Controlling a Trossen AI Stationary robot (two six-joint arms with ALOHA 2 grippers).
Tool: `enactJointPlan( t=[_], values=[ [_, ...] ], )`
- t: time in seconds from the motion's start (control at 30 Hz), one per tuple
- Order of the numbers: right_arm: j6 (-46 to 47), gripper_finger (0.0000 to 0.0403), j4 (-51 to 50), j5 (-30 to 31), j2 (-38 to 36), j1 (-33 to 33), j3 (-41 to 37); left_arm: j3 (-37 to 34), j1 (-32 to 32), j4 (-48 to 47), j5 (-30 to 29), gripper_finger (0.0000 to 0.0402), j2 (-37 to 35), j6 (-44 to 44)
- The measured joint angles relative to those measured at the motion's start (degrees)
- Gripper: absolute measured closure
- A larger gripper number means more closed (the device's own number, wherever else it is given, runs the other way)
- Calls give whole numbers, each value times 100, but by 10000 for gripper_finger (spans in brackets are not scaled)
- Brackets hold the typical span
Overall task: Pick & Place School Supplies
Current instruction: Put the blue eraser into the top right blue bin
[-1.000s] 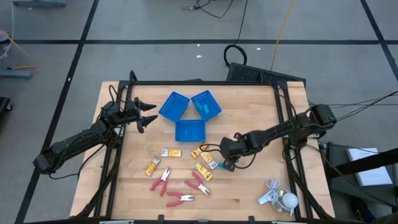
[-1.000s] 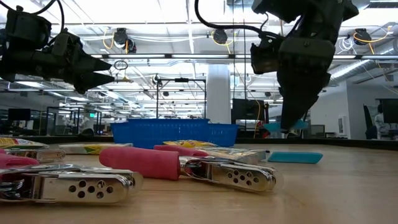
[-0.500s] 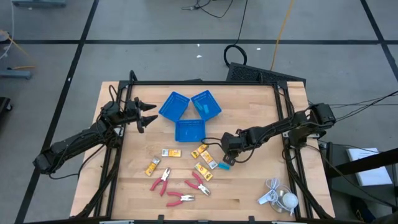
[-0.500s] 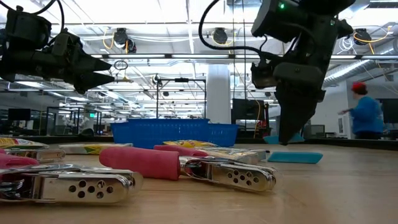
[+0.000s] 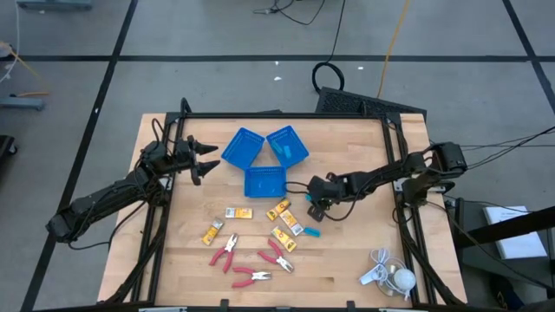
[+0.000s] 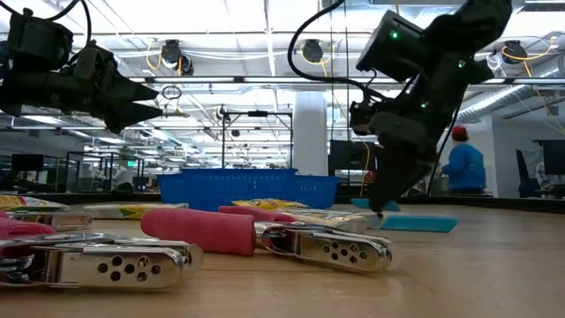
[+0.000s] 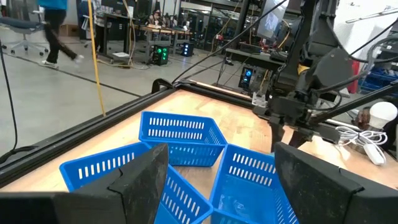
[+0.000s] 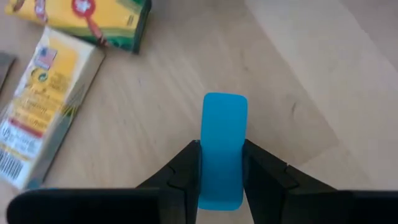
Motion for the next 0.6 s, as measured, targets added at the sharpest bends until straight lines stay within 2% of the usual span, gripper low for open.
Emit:
enactJointPlan(
  t=[0.37,0.6],
  values=[
    [-136,312,1793,76,0,-162,-604,0,0,0,0,108,0,-2],
    [-221,312,2115,157,0,-231,-753,0,0,0,-1,107,-1,0]
  ],
)
